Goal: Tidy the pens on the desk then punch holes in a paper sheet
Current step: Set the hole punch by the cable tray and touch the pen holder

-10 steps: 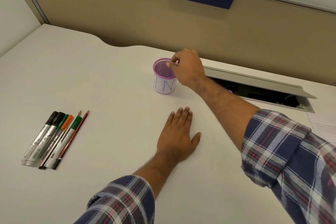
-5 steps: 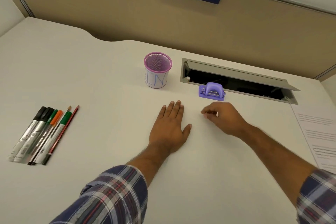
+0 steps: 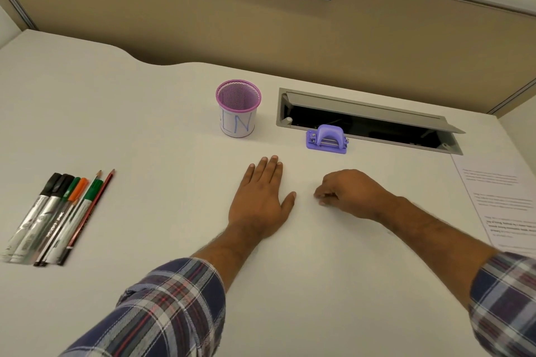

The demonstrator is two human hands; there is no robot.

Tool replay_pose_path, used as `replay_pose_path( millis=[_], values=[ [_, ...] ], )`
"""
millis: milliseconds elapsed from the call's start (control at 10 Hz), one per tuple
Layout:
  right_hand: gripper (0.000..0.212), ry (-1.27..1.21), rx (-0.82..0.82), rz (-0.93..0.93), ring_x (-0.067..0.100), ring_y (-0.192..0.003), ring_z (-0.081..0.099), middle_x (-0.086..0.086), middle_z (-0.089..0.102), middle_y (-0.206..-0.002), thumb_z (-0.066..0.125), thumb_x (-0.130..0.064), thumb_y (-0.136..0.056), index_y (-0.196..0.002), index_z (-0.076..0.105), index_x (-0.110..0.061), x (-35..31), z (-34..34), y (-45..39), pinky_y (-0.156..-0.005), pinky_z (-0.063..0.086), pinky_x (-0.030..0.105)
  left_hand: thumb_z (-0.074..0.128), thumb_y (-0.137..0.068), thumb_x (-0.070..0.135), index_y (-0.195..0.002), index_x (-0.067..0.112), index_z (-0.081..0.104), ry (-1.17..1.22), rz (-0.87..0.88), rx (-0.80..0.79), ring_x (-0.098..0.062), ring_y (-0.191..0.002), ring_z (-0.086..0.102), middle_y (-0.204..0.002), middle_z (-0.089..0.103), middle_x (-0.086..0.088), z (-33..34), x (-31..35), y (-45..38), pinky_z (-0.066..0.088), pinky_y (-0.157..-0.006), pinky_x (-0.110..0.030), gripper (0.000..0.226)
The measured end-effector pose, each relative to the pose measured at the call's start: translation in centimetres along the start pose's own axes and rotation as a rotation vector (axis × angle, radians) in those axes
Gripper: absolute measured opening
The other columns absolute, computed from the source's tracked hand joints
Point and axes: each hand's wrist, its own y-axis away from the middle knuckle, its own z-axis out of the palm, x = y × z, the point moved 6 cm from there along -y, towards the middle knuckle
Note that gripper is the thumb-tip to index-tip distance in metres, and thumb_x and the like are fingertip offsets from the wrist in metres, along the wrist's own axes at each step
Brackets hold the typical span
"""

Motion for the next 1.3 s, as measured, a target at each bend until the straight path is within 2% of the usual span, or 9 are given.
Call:
replay_pose_path(
  millis=[600, 800, 1000, 1100, 1200, 1300],
  values=[
    [0.022, 0.112, -0.014, -0.057, 0.018, -0.092, 0.061, 0.0, 0.069, -0.106, 0.055, -0.02, -0.095, -0.111, 0.07, -0.018, -0.6, 0.3, -1.3, -0.077, 0.042, 0.022, 0.012, -0.096, 0.062, -0.159, 0.018, 0.004, -0.002, -0.005, -0.012, -0.016, -0.154, -0.002, -0.167, -0.001, 0.001, 0.2, 0.0, 0.0, -0.004, -0.124, -0.035, 0.078],
    [0.019, 0.127, -0.086, -0.066, 0.014, -0.084, 0.053, 0.001, 0.067, -0.103, 0.053, -0.02, -0.096, -0.107, 0.068, -0.016, -1.0, 0.3, -1.6, -0.074, 0.038, 0.021, 0.014, -0.096, 0.062, -0.159, 0.018, 0.004, -0.007, -0.009, -0.009, -0.016, -0.154, -0.002, -0.167, -0.001, 0.001, 0.2, -0.1, 0.0, -0.007, -0.123, -0.033, 0.077],
    [0.014, 0.086, -0.153, -0.026, 0.014, -0.079, 0.05, 0.001, 0.063, -0.093, 0.053, -0.02, -0.092, -0.098, 0.066, -0.016, -1.0, 0.4, -2.0, -0.069, 0.037, 0.023, 0.012, -0.095, 0.063, -0.159, 0.018, 0.003, 0.007, -0.006, -0.015, -0.015, -0.154, -0.003, -0.167, -0.002, 0.001, 0.2, -0.1, 0.0, -0.004, -0.124, -0.034, 0.078],
    [0.006, 0.063, -0.162, 0.01, 0.015, -0.076, 0.049, 0.0, 0.057, -0.084, 0.054, -0.018, -0.09, -0.085, 0.057, -0.019, -0.6, 0.6, -2.2, -0.065, 0.035, 0.023, 0.014, -0.096, 0.062, -0.159, 0.018, 0.003, 0.013, -0.006, -0.017, -0.015, -0.154, -0.003, -0.167, -0.002, 0.001, 0.1, 0.0, 0.1, -0.003, -0.124, -0.035, 0.077],
    [0.012, -0.001, -0.077, 0.084, 0.018, -0.074, 0.049, -0.001, 0.055, -0.078, 0.054, -0.016, -0.087, -0.076, 0.053, -0.02, 1.1, -0.4, -2.0, -0.065, 0.036, 0.025, 0.017, -0.097, 0.059, -0.159, 0.016, 0.005, 0.024, -0.003, -0.014, -0.016, -0.154, -0.003, -0.167, 0.0, 0.0, -0.1, 0.2, 0.1, -0.001, -0.125, -0.036, 0.076],
    [0.017, -0.119, 0.086, 0.136, 0.021, -0.066, 0.047, -0.002, 0.053, -0.065, 0.056, -0.011, -0.085, -0.068, 0.054, -0.016, 2.9, -2.3, -1.7, -0.059, 0.037, 0.026, 0.018, -0.096, 0.058, -0.158, 0.015, 0.008, 0.035, 0.003, -0.009, -0.017, -0.154, -0.001, -0.168, 0.002, -0.001, -0.2, 0.2, 0.0, 0.0, -0.125, -0.037, 0.076]
  ],
)
